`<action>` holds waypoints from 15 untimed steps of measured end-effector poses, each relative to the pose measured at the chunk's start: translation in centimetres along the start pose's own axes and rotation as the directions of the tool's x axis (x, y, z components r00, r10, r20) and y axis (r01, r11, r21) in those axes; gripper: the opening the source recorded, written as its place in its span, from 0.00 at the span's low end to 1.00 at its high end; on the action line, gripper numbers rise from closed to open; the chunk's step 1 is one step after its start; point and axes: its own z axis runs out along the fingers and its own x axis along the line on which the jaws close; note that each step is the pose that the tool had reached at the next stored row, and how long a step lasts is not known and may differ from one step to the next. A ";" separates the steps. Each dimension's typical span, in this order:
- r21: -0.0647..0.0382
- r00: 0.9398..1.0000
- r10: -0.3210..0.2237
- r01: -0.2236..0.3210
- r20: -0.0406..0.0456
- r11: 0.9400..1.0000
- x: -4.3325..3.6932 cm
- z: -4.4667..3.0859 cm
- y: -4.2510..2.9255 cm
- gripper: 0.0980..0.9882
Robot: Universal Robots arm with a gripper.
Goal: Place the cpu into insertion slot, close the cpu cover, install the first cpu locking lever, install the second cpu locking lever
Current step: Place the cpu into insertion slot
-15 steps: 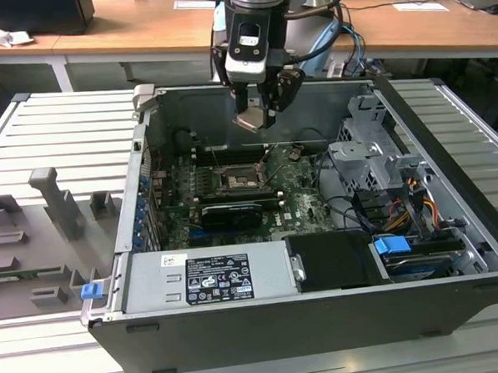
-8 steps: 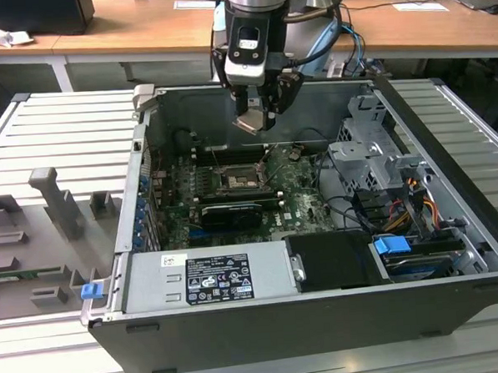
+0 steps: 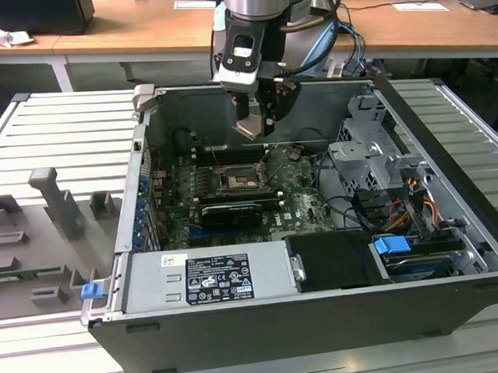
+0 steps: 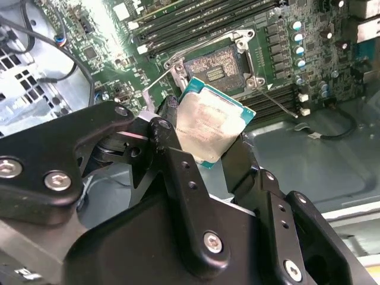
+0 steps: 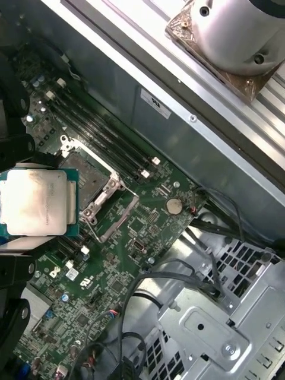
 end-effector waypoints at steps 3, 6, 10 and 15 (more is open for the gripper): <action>0.001 1.000 0.023 -0.023 0.001 1.000 -0.01 0.19 -0.01 0.50; 0.002 0.999 0.049 -0.049 0.002 0.999 -0.01 0.47 -0.04 0.50; 0.004 0.995 0.096 -0.096 0.003 0.995 -0.02 0.82 -0.07 0.50; 0.005 0.992 0.125 -0.125 0.004 0.992 -0.03 1.07 -0.08 0.50</action>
